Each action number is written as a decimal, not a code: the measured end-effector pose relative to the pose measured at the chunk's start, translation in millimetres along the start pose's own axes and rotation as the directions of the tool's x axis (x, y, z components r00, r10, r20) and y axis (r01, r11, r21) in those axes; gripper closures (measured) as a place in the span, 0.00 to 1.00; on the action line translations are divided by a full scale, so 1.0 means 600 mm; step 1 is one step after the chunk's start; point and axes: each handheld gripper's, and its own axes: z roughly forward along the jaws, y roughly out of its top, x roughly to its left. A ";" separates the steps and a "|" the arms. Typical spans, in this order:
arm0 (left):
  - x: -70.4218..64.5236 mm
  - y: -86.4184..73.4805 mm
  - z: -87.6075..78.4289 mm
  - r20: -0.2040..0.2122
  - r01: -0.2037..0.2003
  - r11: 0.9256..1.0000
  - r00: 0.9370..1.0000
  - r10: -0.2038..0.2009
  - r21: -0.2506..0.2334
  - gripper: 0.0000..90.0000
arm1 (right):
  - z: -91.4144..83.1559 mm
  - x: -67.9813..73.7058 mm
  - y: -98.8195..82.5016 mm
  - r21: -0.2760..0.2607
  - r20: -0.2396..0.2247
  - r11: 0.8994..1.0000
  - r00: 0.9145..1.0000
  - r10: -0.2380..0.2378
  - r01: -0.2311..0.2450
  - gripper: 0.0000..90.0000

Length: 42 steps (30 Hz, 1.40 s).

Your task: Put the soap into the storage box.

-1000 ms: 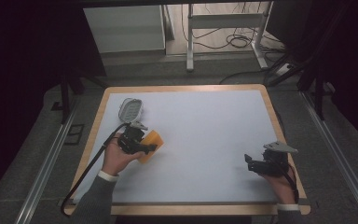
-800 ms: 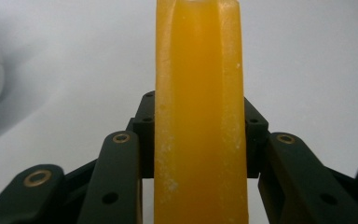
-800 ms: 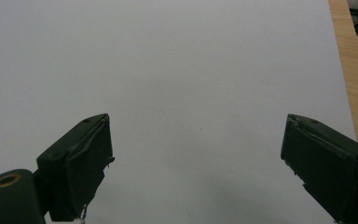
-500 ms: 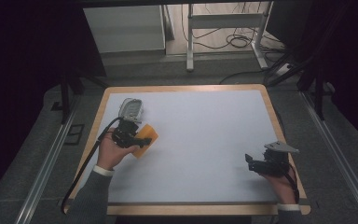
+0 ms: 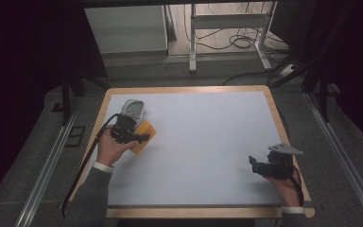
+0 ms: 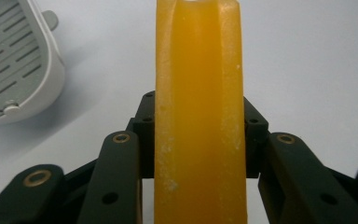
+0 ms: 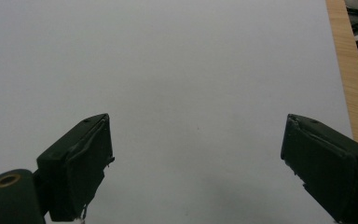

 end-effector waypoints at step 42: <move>0.064 0.043 -0.020 -0.010 0.094 0.995 0.995 -0.094 -0.030 0.68 | 0.000 -0.004 -0.002 -0.008 0.007 1.000 1.000 0.004 -0.004 0.10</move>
